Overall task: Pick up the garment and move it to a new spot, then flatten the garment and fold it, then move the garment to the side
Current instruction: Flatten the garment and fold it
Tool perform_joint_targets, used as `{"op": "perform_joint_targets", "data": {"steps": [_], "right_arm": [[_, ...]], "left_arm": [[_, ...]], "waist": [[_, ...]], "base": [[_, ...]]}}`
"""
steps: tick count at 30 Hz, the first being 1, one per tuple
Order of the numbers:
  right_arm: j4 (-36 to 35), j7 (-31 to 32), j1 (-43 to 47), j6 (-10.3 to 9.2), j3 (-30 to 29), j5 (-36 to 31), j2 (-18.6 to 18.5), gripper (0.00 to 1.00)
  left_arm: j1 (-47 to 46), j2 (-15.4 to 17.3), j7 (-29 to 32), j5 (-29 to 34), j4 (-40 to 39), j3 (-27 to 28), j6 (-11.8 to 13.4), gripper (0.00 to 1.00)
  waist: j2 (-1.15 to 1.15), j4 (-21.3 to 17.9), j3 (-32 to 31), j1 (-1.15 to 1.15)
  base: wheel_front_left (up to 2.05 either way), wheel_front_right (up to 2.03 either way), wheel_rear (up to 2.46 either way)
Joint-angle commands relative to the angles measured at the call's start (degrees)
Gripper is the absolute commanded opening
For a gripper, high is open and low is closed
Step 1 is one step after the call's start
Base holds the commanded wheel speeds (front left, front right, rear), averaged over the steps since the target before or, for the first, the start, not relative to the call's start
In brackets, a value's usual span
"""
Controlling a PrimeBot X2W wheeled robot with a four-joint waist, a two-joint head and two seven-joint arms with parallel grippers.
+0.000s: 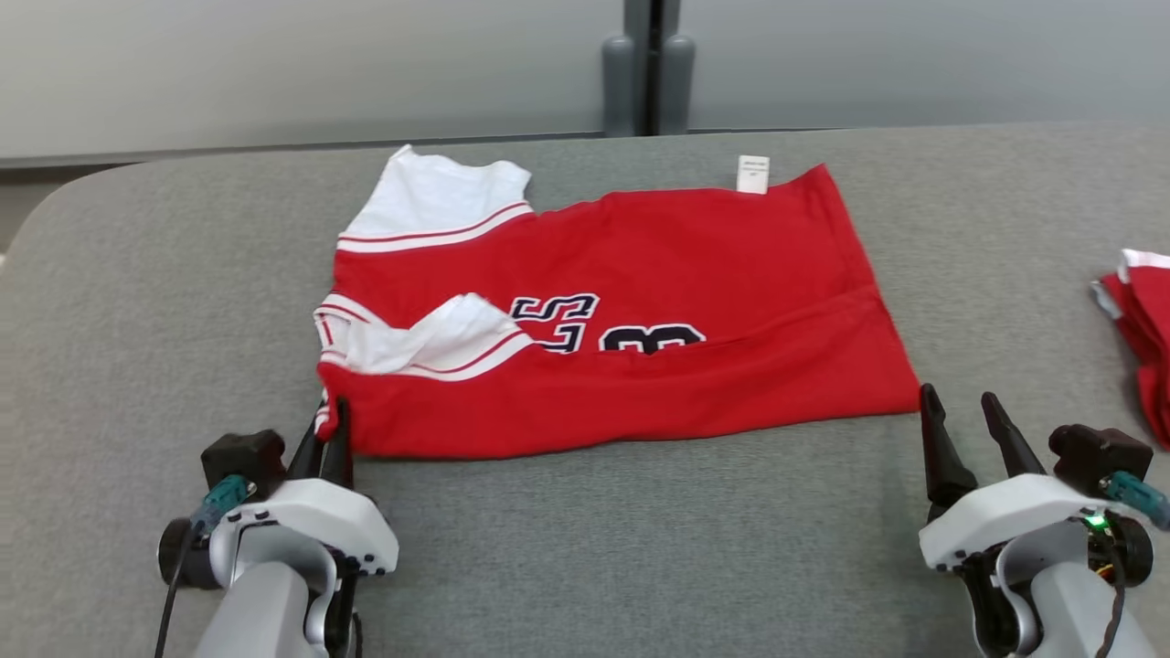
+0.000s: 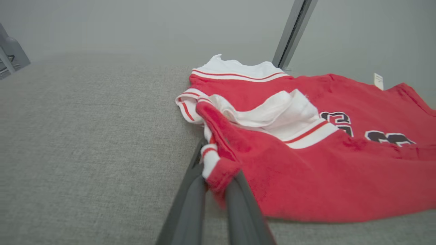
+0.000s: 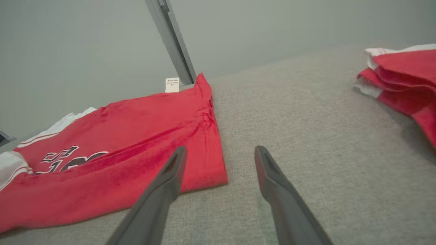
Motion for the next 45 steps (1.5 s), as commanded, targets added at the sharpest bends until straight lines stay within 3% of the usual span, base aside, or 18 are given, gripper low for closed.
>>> {"op": "perform_joint_targets", "data": {"steps": [1,12,13,14,15,22,31,39,42,45], "right_arm": [[1.6,1.0,-1.4,-0.01,-0.7,1.0,-0.2,1.00],[15.8,6.2,-9.4,-0.01,-1.4,5.3,-2.4,1.00],[16.8,7.0,-9.8,-0.01,-0.8,5.7,-2.4,0.88],[17.5,7.5,-9.9,-0.01,-0.1,6.2,-2.3,0.36],[18.0,7.7,-10.3,-0.01,0.4,6.7,-2.3,0.00],[18.1,6.1,-9.7,-0.01,5.2,10.2,-3.7,0.00],[15.2,5.7,-4.3,-0.01,9.0,15.8,-5.5,0.00],[9.9,8.1,2.5,-0.02,9.0,19.5,-7.1,0.00],[6.5,9.4,6.2,-0.02,8.1,20.4,-7.1,0.00],[4.9,9.9,8.0,-0.02,7.4,19.7,-7.3,0.00]], "left_arm": [[0.4,0.2,-0.2,0.6,-1.5,-0.4,-0.4,0.00],[2.5,0.0,-0.2,-1.4,-11.9,-8.5,0.2,0.00],[2.5,0.0,-0.2,-1.6,-12.1,-9.1,0.4,0.00],[2.4,0.0,-0.2,-1.6,-12.3,-9.6,0.7,0.00],[2.3,0.0,-0.2,-1.7,-12.4,-10.0,0.9,0.00],[3.4,0.0,-0.2,-1.6,-11.8,-9.7,1.9,0.00],[7.4,1.1,-0.2,-1.2,-11.7,-6.4,1.3,0.00],[13.0,2.9,0.2,-2.5,-13.2,-5.0,0.1,0.00],[15.8,3.7,3.7,-2.4,-13.8,-7.0,-1.8,0.00],[16.6,3.9,5.0,-2.8,-14.6,-7.5,-1.7,0.00]], "waist": [[0.00,1.8,0.7,0.00],[0.00,6.8,3.1,0.00],[0.00,6.9,3.2,0.00],[0.00,7.0,3.2,0.00],[0.00,6.9,3.2,0.00],[0.00,5.3,1.4,0.00],[0.00,3.2,-4.2,0.00],[0.00,2.3,-6.4,0.00],[0.00,1.9,-6.6,0.00],[0.00,1.9,-6.3,0.00]], "base": [[0.00,0.00,0.00],[0.00,0.00,0.00],[0.00,0.00,0.00],[0.00,0.00,0.00],[0.00,0.00,0.00],[0.00,0.00,0.00],[0.00,0.00,0.00],[0.00,0.00,0.00],[0.00,0.00,0.00],[0.00,0.00,0.00]]}}
